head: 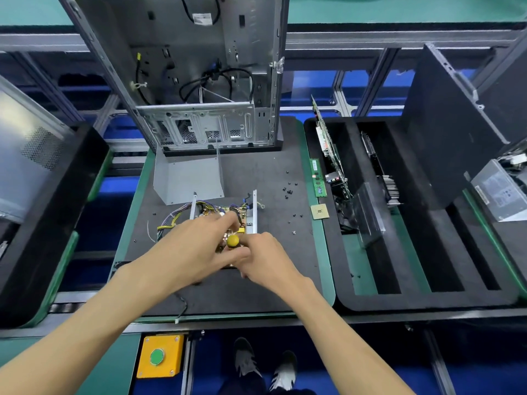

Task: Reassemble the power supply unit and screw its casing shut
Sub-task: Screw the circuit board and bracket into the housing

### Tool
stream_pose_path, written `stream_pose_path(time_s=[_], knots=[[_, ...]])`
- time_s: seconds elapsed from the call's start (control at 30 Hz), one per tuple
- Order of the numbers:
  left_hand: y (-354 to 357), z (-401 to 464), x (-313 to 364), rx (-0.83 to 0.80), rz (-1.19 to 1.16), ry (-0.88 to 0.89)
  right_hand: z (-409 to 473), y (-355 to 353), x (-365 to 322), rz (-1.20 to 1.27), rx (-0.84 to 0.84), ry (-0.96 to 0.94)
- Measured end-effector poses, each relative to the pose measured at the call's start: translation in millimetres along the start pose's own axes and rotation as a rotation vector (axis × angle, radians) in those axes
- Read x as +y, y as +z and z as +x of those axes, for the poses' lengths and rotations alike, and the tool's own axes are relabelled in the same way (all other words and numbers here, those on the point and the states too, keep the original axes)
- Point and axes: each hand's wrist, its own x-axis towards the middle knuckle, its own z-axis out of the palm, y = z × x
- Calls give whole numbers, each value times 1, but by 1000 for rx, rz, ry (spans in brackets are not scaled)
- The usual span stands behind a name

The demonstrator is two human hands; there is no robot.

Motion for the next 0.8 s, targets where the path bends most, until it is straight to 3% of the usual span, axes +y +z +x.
stream_pose_path(time_s=[0.2, 0.33, 0.4, 0.5, 0.6, 0.8], knots=[[-13, 8, 5, -64, 95, -11, -4, -3, -6, 19, 24, -29], [-34, 30, 19, 253, -377, -12, -7, -32, 1, 406, 368, -59], [-32, 56, 24, 352, -478, -1, -11, -55, 12, 573, 548, -42], [-7, 100, 33, 208, -409, -20, -21, -87, 46, 865, 721, 162], [28, 143, 43, 14, -228, -8, -35, -108, 81, 1203, 787, 389], [77, 208, 48, -161, 73, -25, -63, -120, 118, 1500, 852, 450]])
